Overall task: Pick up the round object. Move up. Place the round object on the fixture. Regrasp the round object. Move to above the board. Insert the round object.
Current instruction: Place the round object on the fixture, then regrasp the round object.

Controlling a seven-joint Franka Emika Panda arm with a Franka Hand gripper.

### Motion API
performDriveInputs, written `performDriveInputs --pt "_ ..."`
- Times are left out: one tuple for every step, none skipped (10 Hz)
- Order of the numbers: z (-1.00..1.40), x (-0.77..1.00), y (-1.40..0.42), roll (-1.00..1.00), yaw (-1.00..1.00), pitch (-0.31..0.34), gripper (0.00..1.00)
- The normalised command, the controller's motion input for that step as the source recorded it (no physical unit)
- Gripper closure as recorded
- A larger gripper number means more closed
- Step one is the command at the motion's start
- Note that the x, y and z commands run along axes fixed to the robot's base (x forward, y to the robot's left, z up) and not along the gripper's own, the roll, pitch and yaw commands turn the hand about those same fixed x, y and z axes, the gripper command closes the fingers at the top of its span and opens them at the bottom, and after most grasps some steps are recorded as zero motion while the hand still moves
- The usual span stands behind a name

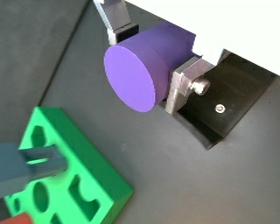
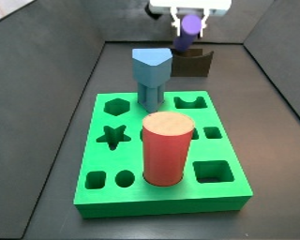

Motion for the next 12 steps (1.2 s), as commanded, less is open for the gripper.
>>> performDriveInputs --pt "-0.97 0.18 0.13 -0.19 -0.20 0.009 1.00" --pt "-0.69 0.14 0.10 -0.17 -0.18 -0.039 1.00" --pt "-0.56 0.12 0.08 -0.17 -0.16 -0.055 1.00" --pt "-0.39 0.09 0.09 -0.14 -0.12 -0.069 1.00" --pt "-0.34 0.06 0.11 -0.11 -0.09 -0.089 1.00" --pt "-0.34 0.06 0.11 -0.11 -0.06 -0.087 1.00" --pt "-0.34 0.05 0.10 -0.11 -0.04 -0.085 1.00" --pt "-0.35 0.05 0.10 -0.11 -0.02 -0.079 1.00" --pt "-0.17 0.00 -0.50 0.00 0.00 0.000 1.00" --pt "0.00 0.00 0.00 0.00 0.00 0.000 0.00" --pt "1.00 0.00 0.00 0.00 -0.02 -0.039 0.00" --pt "1.00 -0.01 0.00 0.01 -0.01 -0.035 0.00"
